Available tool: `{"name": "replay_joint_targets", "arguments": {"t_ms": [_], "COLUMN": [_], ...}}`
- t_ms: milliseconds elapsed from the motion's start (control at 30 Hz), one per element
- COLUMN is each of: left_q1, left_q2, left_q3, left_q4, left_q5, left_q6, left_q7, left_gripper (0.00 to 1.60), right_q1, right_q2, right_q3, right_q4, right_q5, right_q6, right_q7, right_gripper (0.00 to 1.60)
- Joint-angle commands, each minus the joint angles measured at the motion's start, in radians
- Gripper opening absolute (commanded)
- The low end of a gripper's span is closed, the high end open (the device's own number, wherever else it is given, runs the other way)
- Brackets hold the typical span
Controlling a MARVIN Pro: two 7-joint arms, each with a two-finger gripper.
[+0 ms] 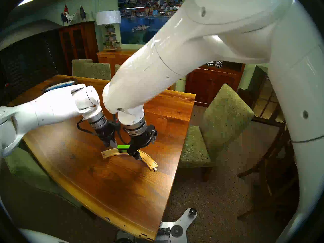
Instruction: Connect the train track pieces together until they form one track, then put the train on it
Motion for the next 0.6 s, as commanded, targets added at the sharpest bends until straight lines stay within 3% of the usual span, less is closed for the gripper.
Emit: {"name": "replay_joint_targets", "arguments": {"t_ms": [0, 567], "left_q1": [-0.03, -0.043], "left_q2": [-0.057, -0.103], "left_q3": [-0.026, -0.031], "left_q4": [0.042, 0.044], "left_q5": [-0.009, -0.011], "left_q6": [-0.009, -0.006], "left_q7": [-0.006, -0.03], "left_gripper": [0.0, 0.0], "right_q1": [0.022, 0.022], "right_q2": [0.013, 0.013], "right_q3": [0.004, 0.004], "right_q4": [0.009, 0.009], "right_q5": [-0.001, -0.001], "right_q6": [0.0, 0.0], "right_q7": [0.0, 0.0], "right_gripper": [1.6, 1.6]}}
